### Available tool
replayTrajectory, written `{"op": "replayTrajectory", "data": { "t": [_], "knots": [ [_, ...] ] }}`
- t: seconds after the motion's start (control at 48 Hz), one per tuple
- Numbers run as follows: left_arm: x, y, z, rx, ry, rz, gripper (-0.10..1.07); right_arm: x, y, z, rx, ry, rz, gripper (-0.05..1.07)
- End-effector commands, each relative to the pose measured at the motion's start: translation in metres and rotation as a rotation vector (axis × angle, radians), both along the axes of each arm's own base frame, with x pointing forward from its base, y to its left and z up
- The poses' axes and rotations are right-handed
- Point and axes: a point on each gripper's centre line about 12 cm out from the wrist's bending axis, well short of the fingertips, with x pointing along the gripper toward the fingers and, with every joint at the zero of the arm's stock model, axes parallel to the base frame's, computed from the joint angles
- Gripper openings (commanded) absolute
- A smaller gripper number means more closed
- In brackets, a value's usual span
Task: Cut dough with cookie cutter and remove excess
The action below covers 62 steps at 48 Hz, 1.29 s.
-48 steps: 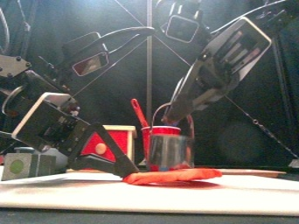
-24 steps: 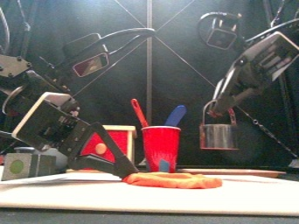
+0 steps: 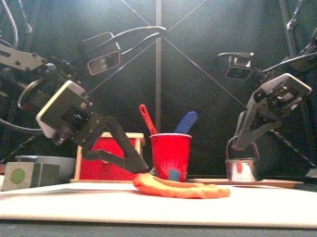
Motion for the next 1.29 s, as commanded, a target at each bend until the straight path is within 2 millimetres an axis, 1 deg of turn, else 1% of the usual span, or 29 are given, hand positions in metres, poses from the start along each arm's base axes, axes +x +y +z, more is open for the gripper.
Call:
{"op": "replayTrajectory", "data": {
  "t": [0.0, 0.125, 0.229, 0.333, 0.458, 0.542, 0.625, 0.771, 0.854, 0.958, 1.146, 1.271],
  "knots": [
    [0.005, 0.001, 0.014, -0.015, -0.04, 0.01, 0.59, 0.003, 0.0, 0.006, 0.012, -0.025, -0.011, 0.53],
    [0.006, 0.002, 0.017, -0.012, -0.054, 0.014, 0.59, 0.002, 0.001, 0.006, 0.019, -0.024, -0.016, 0.6],
    [0.007, 0.004, 0.021, -0.001, -0.079, 0.023, 0.61, 0.002, 0.001, 0.006, 0.021, -0.025, -0.018, 0.69],
    [0.007, 0.005, 0.023, 0.012, -0.098, 0.034, 0.68, 0.002, 0.001, 0.009, 0.024, -0.034, -0.019, 0.79],
    [0.007, 0.007, 0.027, 0.016, -0.116, 0.044, 0.81, 0.001, 0.002, 0.013, 0.03, -0.05, -0.024, 0.87],
    [0.008, 0.007, 0.03, 0.015, -0.126, 0.047, 0.89, 0.0, 0.003, 0.017, 0.031, -0.064, -0.021, 0.88],
    [0.007, 0.007, 0.035, 0.017, -0.146, 0.053, 0.94, -0.002, 0.01, 0.019, 0.038, -0.065, 0.002, 0.88],
    [0.004, 0.008, 0.048, 0.03, -0.198, 0.06, 0.95, -0.004, 0.025, 0.021, 0.048, -0.053, 0.052, 0.88],
    [-0.001, 0.007, 0.055, 0.034, -0.217, 0.054, 0.95, -0.004, 0.034, 0.024, 0.066, -0.059, 0.071, 0.88],
    [-0.008, 0.005, 0.059, 0.029, -0.221, 0.043, 0.95, -0.001, 0.046, 0.034, 0.097, -0.089, 0.09, 0.88],
    [-0.027, -0.011, 0.071, 0.011, -0.241, -0.023, 0.94, 0.007, 0.067, 0.056, 0.127, -0.157, 0.151, 0.88],
    [-0.041, -0.024, 0.08, -0.003, -0.257, -0.078, 0.94, 0.011, 0.071, 0.064, 0.128, -0.187, 0.165, 0.88]
  ]
}}
